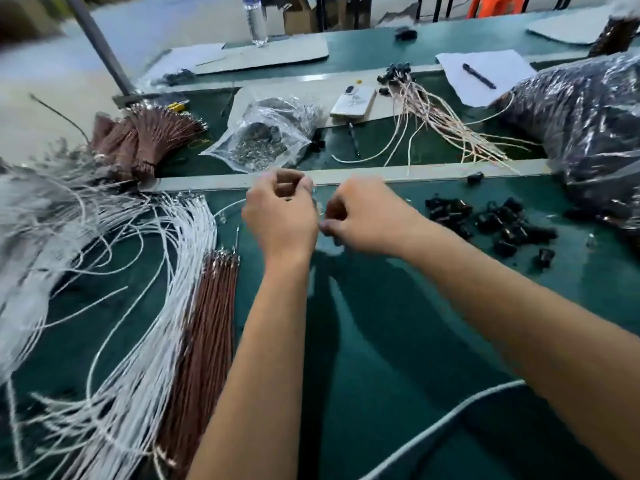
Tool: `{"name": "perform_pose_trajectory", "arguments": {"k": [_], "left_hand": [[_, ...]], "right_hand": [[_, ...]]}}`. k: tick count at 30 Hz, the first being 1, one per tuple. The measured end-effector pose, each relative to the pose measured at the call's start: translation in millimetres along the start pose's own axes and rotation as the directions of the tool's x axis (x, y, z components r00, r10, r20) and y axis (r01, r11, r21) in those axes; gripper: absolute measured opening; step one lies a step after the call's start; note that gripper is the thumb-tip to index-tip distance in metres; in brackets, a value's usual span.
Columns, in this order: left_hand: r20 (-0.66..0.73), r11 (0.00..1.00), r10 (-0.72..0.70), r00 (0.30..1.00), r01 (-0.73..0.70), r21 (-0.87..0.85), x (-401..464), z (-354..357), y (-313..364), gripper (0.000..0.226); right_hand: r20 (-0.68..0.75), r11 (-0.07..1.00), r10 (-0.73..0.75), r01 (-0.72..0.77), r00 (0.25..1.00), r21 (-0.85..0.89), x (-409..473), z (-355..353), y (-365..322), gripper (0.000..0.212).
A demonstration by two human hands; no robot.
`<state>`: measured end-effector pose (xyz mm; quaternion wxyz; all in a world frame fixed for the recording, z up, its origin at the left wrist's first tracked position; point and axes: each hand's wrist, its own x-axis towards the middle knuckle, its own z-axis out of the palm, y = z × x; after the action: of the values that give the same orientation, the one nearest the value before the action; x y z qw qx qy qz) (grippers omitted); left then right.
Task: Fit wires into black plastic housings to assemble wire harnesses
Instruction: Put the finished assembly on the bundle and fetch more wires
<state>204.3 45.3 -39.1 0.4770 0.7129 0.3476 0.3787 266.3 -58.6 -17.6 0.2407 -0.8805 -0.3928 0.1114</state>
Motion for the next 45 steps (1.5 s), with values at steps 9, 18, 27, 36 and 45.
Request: {"name": "perform_pose_trajectory", "arguments": {"k": [9, 18, 27, 36, 45], "left_hand": [[-0.451, 0.957, -0.203, 0.869, 0.078, -0.279, 27.3, -105.6, -10.3, 0.013], [-0.398, 0.912, -0.241, 0.885, 0.066, -0.405, 30.7, -99.9, 0.8, 0.013], [-0.354, 0.906, -0.218, 0.91, 0.054, -0.419, 30.7, -82.2, 11.2, 0.012], [-0.25, 0.935, -0.203, 0.947, 0.112, -0.336, 21.2, -57.4, 9.4, 0.017], [0.349, 0.914, -0.226, 0.909, 0.321, -0.246, -22.8, -4.9, 24.9, 0.013]], "right_hand": [[0.203, 0.976, 0.058, -0.099, 0.977, 0.195, 7.8, 86.7, -117.4, 0.03], [0.369, 0.662, 0.084, -0.329, 0.926, 0.674, 8.2, 72.0, -98.3, 0.03], [0.219, 0.492, 0.056, -0.218, 0.974, 0.843, 10.8, 68.5, -85.0, 0.015], [0.185, 0.491, 0.128, -0.225, 0.974, 0.842, 13.0, 37.5, -45.0, 0.016], [-0.072, 0.406, 0.377, -0.095, 0.924, 0.909, -2.1, -9.9, 23.5, 0.025]]}}
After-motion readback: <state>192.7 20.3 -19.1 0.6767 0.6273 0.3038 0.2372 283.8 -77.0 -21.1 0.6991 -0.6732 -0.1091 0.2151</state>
